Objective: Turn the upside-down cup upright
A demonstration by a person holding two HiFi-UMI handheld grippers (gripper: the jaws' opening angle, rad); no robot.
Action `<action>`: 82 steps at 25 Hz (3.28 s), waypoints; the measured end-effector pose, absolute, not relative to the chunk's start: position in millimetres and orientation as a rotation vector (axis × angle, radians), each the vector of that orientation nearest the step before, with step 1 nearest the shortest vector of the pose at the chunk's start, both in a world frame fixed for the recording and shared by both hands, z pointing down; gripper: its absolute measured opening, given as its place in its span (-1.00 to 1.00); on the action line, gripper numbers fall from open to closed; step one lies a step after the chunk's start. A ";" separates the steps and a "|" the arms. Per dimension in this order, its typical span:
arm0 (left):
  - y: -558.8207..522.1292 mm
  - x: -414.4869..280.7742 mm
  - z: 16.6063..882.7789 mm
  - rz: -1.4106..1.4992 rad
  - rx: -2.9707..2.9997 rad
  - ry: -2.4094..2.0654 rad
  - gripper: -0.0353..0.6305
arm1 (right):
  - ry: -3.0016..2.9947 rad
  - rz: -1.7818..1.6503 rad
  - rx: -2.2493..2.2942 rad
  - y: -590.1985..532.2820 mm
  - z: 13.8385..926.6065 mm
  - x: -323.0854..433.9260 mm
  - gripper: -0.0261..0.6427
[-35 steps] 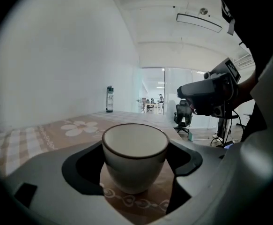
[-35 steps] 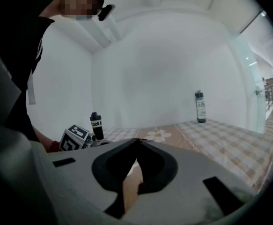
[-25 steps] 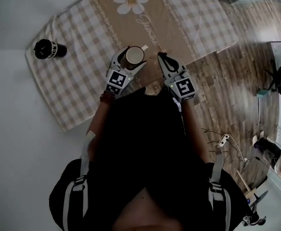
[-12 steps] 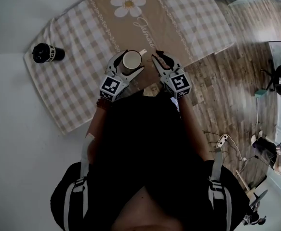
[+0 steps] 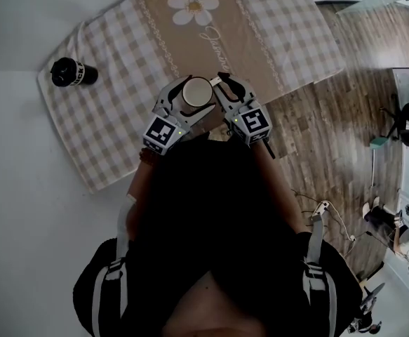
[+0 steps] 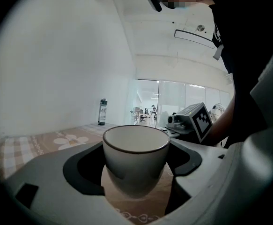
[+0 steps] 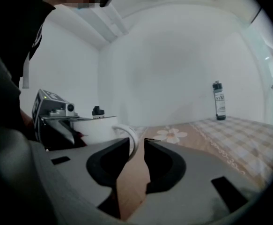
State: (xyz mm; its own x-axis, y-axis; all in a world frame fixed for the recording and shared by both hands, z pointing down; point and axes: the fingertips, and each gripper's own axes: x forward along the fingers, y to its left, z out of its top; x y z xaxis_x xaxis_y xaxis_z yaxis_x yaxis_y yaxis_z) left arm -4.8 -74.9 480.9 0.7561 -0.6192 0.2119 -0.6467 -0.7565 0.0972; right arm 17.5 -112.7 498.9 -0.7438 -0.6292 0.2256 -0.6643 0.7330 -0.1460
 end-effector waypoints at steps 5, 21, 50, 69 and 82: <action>-73.5 -4.2 483.7 0.232 2.776 -1.028 0.31 | -2.815 0.364 1.022 -115.6 494.6 12.4 -0.76; -62.3 -39.2 454.9 -0.096 2.638 -0.691 0.08 | -2.836 0.239 0.960 -113.2 474.0 33.9 -0.81; -105.4 -66.0 443.2 0.095 2.723 -1.322 -0.79 | -3.025 1.262 0.711 -82.3 471.9 15.5 -0.01; -80.2 -18.5 435.3 0.219 3.008 -1.213 -0.77 | -2.936 2.085 0.308 -88.1 452.1 1.5 0.19; -73.9 1.0 454.3 0.432 3.091 -1.039 -0.42 | -3.046 1.538 0.483 -101.4 439.8 19.5 0.16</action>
State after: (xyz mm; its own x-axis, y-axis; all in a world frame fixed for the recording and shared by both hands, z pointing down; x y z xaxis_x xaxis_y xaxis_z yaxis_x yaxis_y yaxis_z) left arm 1.0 -73.9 454.3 0.7675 -0.6095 0.1986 -0.5708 -0.7908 -0.2210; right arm 19.5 -101.4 439.8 -0.9155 -0.3761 -0.1430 -0.1084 0.5727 -0.8126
